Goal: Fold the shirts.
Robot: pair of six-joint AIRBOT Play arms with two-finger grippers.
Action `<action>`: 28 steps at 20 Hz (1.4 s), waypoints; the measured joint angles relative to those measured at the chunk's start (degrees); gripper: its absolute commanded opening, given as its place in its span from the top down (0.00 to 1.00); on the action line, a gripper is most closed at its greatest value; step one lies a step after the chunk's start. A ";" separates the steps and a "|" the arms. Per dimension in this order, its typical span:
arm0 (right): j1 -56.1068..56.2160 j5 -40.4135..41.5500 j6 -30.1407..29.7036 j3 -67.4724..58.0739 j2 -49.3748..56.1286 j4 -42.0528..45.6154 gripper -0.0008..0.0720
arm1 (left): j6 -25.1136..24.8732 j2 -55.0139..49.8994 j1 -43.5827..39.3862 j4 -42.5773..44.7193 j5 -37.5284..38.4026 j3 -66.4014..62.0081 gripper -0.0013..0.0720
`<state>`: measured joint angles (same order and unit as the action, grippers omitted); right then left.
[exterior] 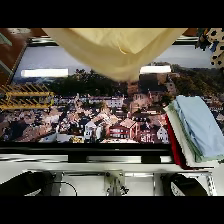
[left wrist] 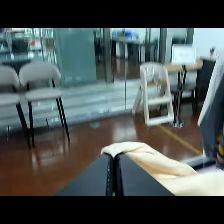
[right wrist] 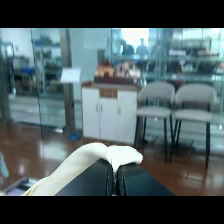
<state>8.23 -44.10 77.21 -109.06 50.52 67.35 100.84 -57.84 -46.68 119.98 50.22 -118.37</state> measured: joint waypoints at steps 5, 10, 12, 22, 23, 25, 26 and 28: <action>0.00 -14.91 6.78 -2.23 -0.31 -0.07 0.90 | -0.07 3.37 5.90 0.00 0.57 1.46 0.93; 0.09 -28.87 11.76 -2.69 6.19 -9.62 0.90 | -0.07 0.48 13.57 -0.57 -0.17 1.75 0.93; 0.09 -31.10 12.90 -2.78 8.63 -13.09 0.90 | -0.04 -1.66 14.93 -1.42 -2.23 1.79 0.93; 0.04 -44.09 15.98 13.16 19.34 -2.97 0.90 | 0.11 -20.63 16.26 -6.54 8.15 10.91 0.37; 0.04 -43.12 15.67 15.61 20.15 -2.86 0.90 | 0.37 -22.71 16.26 -7.50 10.95 11.43 0.07; 0.04 -41.03 15.10 18.60 21.57 -3.32 0.90 | 0.46 -25.97 16.41 -8.92 16.57 12.11 0.03; 0.04 -39.91 14.91 19.52 22.03 -3.65 0.90 | -0.33 -27.04 16.85 -9.55 19.91 12.37 0.05; 0.04 -38.14 14.60 20.59 22.56 -3.82 0.90 | -2.27 -27.61 18.67 -10.03 25.81 12.57 0.15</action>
<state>8.27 -82.24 91.81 -88.47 73.08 63.53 98.56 -85.45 -28.01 109.95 76.03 -105.80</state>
